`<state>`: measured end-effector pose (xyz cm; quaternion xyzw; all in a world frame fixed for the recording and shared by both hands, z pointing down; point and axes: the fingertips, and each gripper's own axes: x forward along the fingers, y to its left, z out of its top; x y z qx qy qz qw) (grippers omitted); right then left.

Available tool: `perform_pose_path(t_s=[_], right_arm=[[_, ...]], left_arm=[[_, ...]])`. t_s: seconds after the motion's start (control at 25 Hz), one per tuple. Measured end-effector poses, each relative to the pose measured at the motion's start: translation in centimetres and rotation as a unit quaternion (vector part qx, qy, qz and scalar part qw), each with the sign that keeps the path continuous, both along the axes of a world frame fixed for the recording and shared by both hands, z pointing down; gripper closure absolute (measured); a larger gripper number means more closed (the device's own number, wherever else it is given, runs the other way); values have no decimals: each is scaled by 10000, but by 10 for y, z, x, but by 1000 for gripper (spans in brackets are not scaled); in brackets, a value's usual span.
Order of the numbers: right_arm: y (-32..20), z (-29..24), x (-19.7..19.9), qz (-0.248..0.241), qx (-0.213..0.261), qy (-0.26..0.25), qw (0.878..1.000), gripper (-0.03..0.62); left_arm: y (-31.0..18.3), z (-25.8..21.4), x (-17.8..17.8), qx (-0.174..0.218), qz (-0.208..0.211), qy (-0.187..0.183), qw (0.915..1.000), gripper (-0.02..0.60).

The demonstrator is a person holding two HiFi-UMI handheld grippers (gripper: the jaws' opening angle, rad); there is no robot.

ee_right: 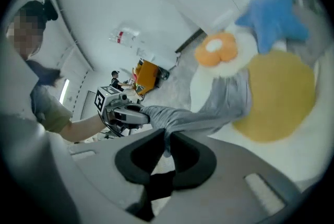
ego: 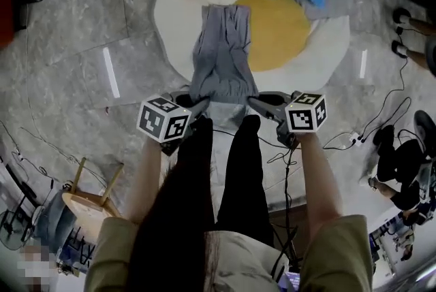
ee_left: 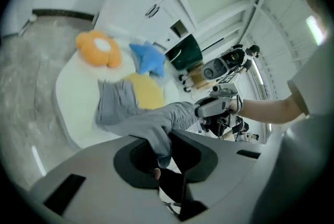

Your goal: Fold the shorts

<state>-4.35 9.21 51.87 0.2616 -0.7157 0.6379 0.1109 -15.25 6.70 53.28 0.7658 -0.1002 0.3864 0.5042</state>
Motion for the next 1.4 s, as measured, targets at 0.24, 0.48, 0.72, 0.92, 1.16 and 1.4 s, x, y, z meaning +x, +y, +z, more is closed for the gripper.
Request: perform_pose_path(t_s=[0.24, 0.48, 0.72, 0.92, 1.16, 1.4], right_arm=[[-202, -159, 99, 400, 1666, 74, 9852, 559], [-268, -237, 144, 544, 2476, 164, 9672, 559], [-205, -166, 142, 516, 2008, 94, 9782, 559], [-91, -28, 122, 577, 853, 51, 9947, 559], [52, 90, 89, 436, -504, -185, 9976, 559], [150, 119, 72, 433, -1166, -435, 9913, 559]], left_arm=[[-214, -148, 101, 1802, 38, 727, 9809, 525], [-280, -231, 147, 2447, 43, 991, 9645, 525], [-208, -163, 143, 1852, 174, 905, 9784, 523], [-90, -24, 120, 761, 175, 432, 9960, 523], [56, 90, 87, -289, 110, -142, 9994, 523], [156, 114, 71, -701, 149, -377, 9967, 523]])
